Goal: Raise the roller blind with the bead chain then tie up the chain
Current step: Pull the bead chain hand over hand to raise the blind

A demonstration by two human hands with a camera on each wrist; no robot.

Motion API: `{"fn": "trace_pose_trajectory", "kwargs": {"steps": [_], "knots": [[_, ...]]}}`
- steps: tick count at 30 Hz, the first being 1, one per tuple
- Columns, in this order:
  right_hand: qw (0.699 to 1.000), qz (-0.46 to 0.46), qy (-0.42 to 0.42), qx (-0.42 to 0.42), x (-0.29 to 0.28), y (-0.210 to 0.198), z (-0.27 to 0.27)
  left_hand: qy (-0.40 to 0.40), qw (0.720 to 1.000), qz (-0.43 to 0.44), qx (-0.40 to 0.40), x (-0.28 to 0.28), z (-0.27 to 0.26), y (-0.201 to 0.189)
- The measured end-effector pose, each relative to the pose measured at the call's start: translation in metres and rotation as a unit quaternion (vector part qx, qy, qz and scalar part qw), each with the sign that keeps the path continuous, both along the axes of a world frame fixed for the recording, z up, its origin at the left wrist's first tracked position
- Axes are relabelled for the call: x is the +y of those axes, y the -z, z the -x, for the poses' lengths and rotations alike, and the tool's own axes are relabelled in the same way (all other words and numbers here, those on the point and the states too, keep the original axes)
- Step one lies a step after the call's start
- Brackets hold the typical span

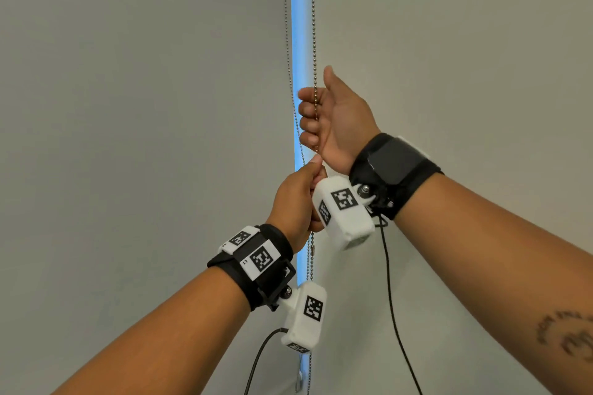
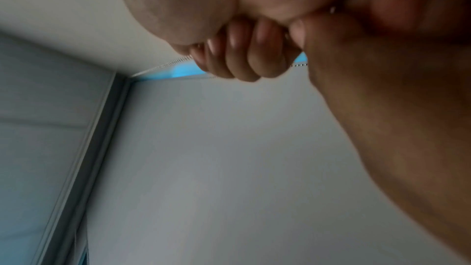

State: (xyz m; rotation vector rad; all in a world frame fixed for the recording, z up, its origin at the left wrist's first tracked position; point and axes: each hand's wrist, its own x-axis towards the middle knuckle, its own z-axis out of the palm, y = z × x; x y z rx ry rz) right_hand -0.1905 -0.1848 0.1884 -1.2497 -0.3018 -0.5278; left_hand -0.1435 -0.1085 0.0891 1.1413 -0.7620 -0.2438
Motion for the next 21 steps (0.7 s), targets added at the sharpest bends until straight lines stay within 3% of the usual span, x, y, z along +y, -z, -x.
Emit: {"fn": "trace_pose_trajectory", "kwargs": {"steps": [3, 6, 10, 15, 21], "knots": [[0.999, -0.029, 0.04, -0.005, 0.009, 0.004, -0.001, -0.022, 0.998, -0.022, -0.06, 0.002, -0.008, 0.006], [0.998, -0.042, 0.037, -0.019, 0.01, 0.01, 0.004, 0.013, 0.989, -0.089, -0.114, 0.015, -0.018, 0.005], [0.998, -0.042, 0.009, -0.034, 0.009, 0.016, 0.011, 0.042, 0.992, -0.068, -0.099, 0.032, -0.033, -0.023], [0.999, -0.022, 0.001, -0.032, 0.008, 0.038, 0.01, 0.043, 0.985, -0.067, -0.155, 0.036, -0.029, -0.065], [1.0, -0.001, 0.009, -0.003, 0.009, 0.06, 0.015, 0.068, 0.977, -0.077, -0.186, 0.028, -0.012, -0.085]]}}
